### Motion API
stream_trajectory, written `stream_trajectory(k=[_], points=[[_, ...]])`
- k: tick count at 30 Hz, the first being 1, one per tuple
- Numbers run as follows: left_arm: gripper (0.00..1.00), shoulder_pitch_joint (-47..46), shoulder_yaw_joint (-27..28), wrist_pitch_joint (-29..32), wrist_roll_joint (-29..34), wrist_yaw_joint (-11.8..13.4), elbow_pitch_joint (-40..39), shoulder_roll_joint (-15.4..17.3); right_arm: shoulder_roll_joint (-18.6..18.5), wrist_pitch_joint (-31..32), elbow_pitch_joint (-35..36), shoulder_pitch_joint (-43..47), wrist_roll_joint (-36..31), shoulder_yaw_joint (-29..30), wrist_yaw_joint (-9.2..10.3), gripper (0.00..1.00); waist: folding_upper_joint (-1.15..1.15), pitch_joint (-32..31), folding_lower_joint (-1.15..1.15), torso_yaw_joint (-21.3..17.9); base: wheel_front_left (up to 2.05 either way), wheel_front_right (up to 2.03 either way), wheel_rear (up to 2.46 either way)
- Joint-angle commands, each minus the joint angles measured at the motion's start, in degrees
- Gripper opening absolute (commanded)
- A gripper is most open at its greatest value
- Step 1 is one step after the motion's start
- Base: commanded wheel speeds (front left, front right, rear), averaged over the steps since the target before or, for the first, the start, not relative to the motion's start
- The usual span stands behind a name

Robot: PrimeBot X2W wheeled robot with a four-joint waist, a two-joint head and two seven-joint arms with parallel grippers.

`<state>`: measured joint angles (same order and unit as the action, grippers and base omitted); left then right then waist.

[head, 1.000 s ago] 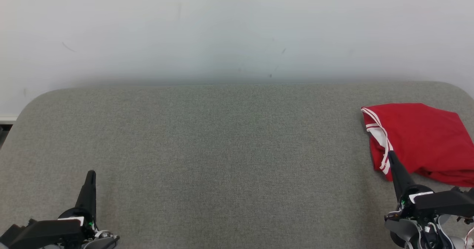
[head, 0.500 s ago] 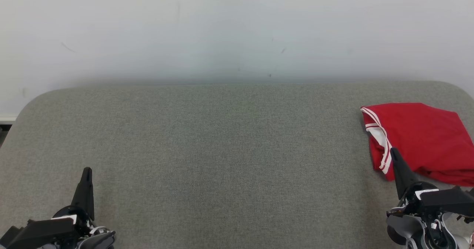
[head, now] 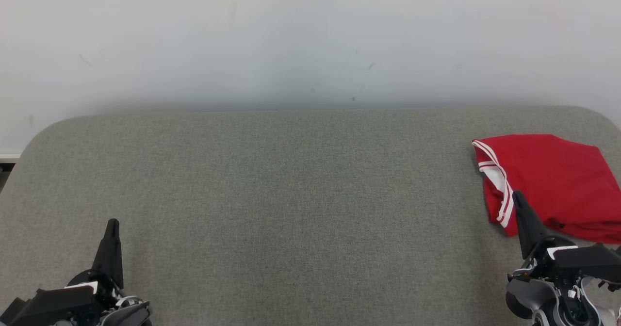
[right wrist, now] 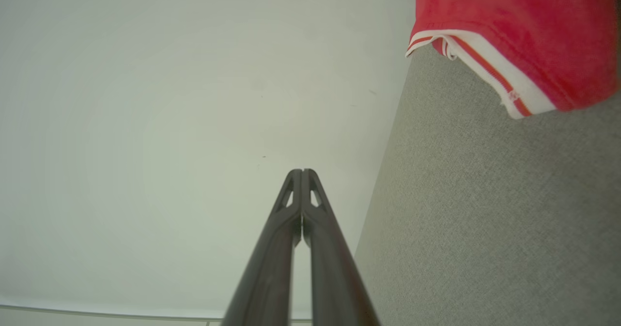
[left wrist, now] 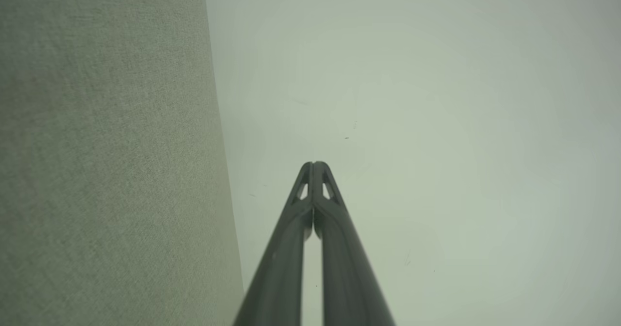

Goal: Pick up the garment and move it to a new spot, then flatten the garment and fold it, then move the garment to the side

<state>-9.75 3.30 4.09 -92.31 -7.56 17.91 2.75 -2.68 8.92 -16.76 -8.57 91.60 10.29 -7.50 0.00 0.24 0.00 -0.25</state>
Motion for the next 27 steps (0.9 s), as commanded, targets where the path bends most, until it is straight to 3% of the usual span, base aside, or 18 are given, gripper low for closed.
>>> stream_trajectory(k=[1,27], points=[[0.0,-0.55,0.23,0.26,-0.44,-0.11,0.14,0.12,-0.38,0.12,-0.07,-0.36,-0.04,0.19,0.02,0.0,0.0,0.0,0.0,0.0,0.0,0.0,0.0],[0.0,-0.54,0.29,0.26,-0.36,-0.11,0.13,0.09,-0.38,0.11,-0.06,-0.36,-0.04,0.19,0.02,0.0,0.0,0.0,0.0,0.0,0.0,0.0,0.0]])
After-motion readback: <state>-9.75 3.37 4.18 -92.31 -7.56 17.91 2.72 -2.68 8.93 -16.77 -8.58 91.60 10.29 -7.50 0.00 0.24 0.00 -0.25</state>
